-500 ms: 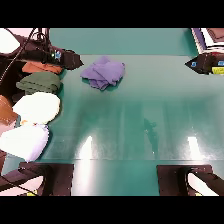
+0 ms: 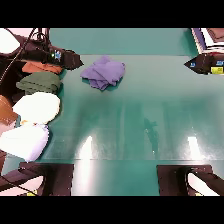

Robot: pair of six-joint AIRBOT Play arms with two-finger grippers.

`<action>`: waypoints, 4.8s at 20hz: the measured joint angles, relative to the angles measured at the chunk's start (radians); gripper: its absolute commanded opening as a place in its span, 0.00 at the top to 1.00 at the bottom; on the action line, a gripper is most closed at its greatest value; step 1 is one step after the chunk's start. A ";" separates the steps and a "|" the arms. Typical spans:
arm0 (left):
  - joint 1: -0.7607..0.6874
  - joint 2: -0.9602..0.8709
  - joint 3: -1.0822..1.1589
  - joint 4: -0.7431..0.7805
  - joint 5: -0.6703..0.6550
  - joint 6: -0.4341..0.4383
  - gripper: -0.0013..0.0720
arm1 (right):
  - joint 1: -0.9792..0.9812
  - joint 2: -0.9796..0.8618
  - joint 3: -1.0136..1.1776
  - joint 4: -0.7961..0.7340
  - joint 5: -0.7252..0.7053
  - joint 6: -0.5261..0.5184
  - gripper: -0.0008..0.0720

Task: Fold the shirts.

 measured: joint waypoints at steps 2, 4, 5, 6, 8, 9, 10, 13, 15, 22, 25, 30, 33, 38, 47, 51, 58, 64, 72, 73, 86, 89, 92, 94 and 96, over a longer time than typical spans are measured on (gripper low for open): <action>0.000 0.000 0.000 0.000 0.000 0.000 0.95 | 0.000 -0.001 0.000 0.000 -0.001 0.000 0.97; 0.000 0.000 0.000 -0.006 0.010 -0.002 0.93 | 0.000 -0.001 0.000 0.001 -0.001 0.000 0.97; 0.000 0.000 0.000 -0.008 0.027 -0.003 0.50 | 0.000 -0.001 0.000 0.002 -0.003 0.000 0.97; 0.000 -0.002 0.000 -0.012 0.055 -0.003 0.22 | 0.000 -0.001 0.000 0.005 -0.010 0.000 0.97; -0.001 -0.018 0.000 -0.015 0.130 -0.014 0.23 | 0.000 -0.001 0.000 0.005 -0.024 0.000 0.97; 0.000 -0.036 0.000 -0.015 0.165 -0.023 0.23 | 0.000 -0.001 0.000 0.006 -0.028 0.000 0.97; 0.000 -0.063 0.000 -0.016 0.202 -0.034 0.23 | 0.000 -0.001 0.000 0.007 -0.032 0.000 0.97; 0.000 -0.187 0.000 -0.030 0.273 -0.075 0.23 | 0.000 -0.001 0.000 0.008 -0.037 0.000 0.97; 0.000 -0.299 0.000 -0.070 0.314 -0.091 0.23 | 0.000 -0.001 0.000 0.008 -0.040 0.000 0.97; -0.001 -0.564 0.025 -0.280 0.508 -0.104 0.23 | 0.000 -0.001 0.000 0.008 -0.030 0.001 0.97; -0.001 -0.602 0.045 -0.321 0.579 -0.089 0.89 | 0.000 -0.002 0.000 0.008 -0.026 0.001 0.97; 0.006 -0.614 0.113 -0.342 0.612 -0.082 0.95 | 0.000 -0.002 0.000 0.007 -0.022 0.001 0.97; 0.024 -0.548 0.213 -0.303 0.531 -0.068 0.95 | 0.000 0.014 0.030 -0.008 -0.022 0.000 0.97; 0.018 -0.303 0.395 -0.177 0.357 0.018 0.95 | 0.000 0.045 0.185 -0.079 -0.023 -0.005 0.97; -0.223 -0.053 0.384 -0.087 0.046 0.123 0.43 | 0.000 0.056 0.401 -0.123 0.048 -0.006 0.97; -0.291 -0.042 0.188 -0.052 0.010 0.120 0.30 | 0.000 0.056 0.417 -0.124 0.141 -0.006 0.97; -0.079 -0.032 0.010 0.060 -0.119 0.013 0.30 | 0.000 0.056 0.421 -0.124 0.207 -0.006 0.97; 0.083 -0.034 -0.364 0.069 -0.014 -0.026 0.30 | 0.000 0.056 0.421 -0.124 0.220 -0.006 0.97; 0.116 -0.131 -0.568 -0.089 0.201 -0.023 0.30 | 0.000 0.056 0.421 -0.124 0.221 -0.006 0.97; 0.116 -0.148 -0.572 -0.117 0.209 -0.007 0.30 | 0.000 0.055 0.421 -0.124 0.221 -0.006 0.97; 0.117 -0.208 -0.578 -0.290 0.248 0.103 0.95 | 0.000 0.054 0.421 -0.124 0.221 -0.006 0.97; 0.118 -0.190 -0.526 -0.259 0.233 0.103 0.95 | -0.001 0.047 0.420 -0.149 0.263 -0.004 0.97; 0.118 -0.140 -0.433 -0.153 0.220 0.096 0.95 | -0.022 0.037 0.366 -0.188 0.370 0.014 0.97; 0.118 -0.106 -0.359 -0.067 0.207 0.084 0.95 | -0.059 0.049 0.254 -0.204 0.415 0.021 0.94; 0.118 -0.084 -0.293 0.003 0.194 0.077 0.95 | -0.111 0.076 0.087 -0.215 0.422 0.026 0.35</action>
